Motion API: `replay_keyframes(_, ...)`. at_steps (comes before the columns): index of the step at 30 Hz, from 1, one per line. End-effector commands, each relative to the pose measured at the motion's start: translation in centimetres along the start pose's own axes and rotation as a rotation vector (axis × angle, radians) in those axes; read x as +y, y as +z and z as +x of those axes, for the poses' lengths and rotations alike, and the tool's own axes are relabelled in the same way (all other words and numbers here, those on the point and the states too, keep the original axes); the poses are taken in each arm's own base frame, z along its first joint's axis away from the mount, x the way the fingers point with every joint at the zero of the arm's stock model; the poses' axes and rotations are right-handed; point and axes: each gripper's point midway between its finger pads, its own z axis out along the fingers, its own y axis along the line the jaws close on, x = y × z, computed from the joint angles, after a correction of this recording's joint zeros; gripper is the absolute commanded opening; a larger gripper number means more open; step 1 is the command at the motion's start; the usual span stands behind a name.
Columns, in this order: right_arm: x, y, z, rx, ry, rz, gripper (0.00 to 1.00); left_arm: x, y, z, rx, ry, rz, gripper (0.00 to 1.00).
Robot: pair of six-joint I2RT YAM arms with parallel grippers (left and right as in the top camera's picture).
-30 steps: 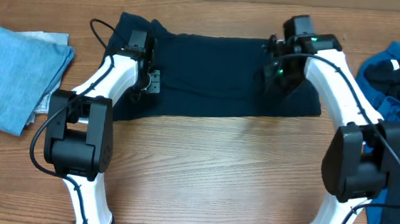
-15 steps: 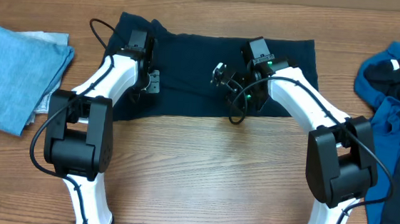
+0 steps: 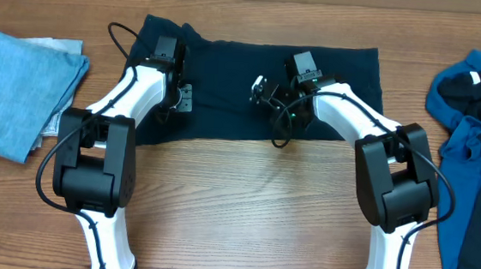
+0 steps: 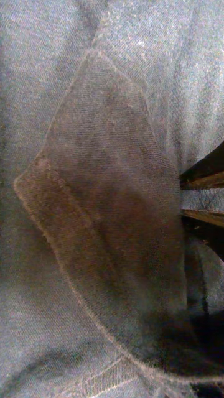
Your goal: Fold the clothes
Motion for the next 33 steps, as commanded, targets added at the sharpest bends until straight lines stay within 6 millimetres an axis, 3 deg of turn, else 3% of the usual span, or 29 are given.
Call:
replay_keyframes(1, -2.3, 0.2, -0.2, 0.007, 0.045, 0.114, 0.04, 1.2, 1.5, 2.0, 0.067, -0.001, -0.047, 0.17)
replay_keyframes(3, -4.9, -0.2, -1.9, -0.064, 0.132, 0.231, 0.04, 1.2, 1.5, 2.0, 0.068, -0.001, -0.047, 0.17)
replay_keyframes(6, -6.9, -1.0, -3.8, -0.164, 0.231, 0.308, 0.04, 1.2, 1.5, 2.0, 0.068, -0.001, -0.047, 0.18)
replay_keyframes(9, -9.0, -2.1, -4.2, -0.198, 0.362, 0.412, 0.04, 1.2, 1.5, 2.0, 0.065, 0.000, -0.047, 0.17)
replay_keyframes(11, -9.3, -3.4, -4.4, -0.208, 0.441, 0.428, 0.04, 1.7, 0.9, 0.9, 0.034, 0.021, -0.084, 0.04)
replay_keyframes(13, -9.0, -4.4, -4.4, -0.203, 0.461, 0.423, 0.04, 2.4, -0.8, -1.2, -0.015, 0.027, -0.134, 0.04)
replay_keyframes(15, -8.4, -4.6, -3.0, -0.160, 0.530, 0.401, 0.04, 2.8, -3.3, -4.8, -0.113, 0.015, -0.180, 0.06)
replay_keyframes(19, -10.3, -5.4, 1.3, -0.122, 0.793, 0.386, 0.04, 2.7, -4.6, -5.6, -0.127, 0.014, -0.183, 0.10)
replay_keyframes(23, -13.9, -10.1, 2.9, -0.191, 0.862, 0.453, 0.06, 2.2, -7.1, -8.0, -0.187, 0.006, -0.167, 0.19)
replay_keyframes(24, -14.8, -11.7, 2.8, -0.222, 0.872, 0.477, 0.13, 2.0, -7.6, -8.8, -0.214, 0.000, -0.154, 0.30)
replay_keyframes(26, -16.3, -14.2, 3.0, -0.251, 0.894, 0.506, 0.19, 0.4, -8.3, -9.8, -0.235, 0.036, -0.042, 0.30)
replay_keyframes(28, -17.0, -16.8, 3.5, -0.237, 0.952, 0.511, 0.35, -1.6, -10.9, -11.1, -0.242, 0.001, 0.184, 0.33)
replay_keyframes(31, -18.3, -20.8, 2.9, -0.285, 1.024, 0.534, 0.59, 0.4, -15.0, -14.3, -0.341, -0.068, 0.233, 0.36)
replay_keyframes(33, -19.5, -23.1, 2.5, -0.336, 1.026, 0.560, 0.68, 2.5, -17.2, -16.9, -0.447, -0.097, 0.235, 0.65)
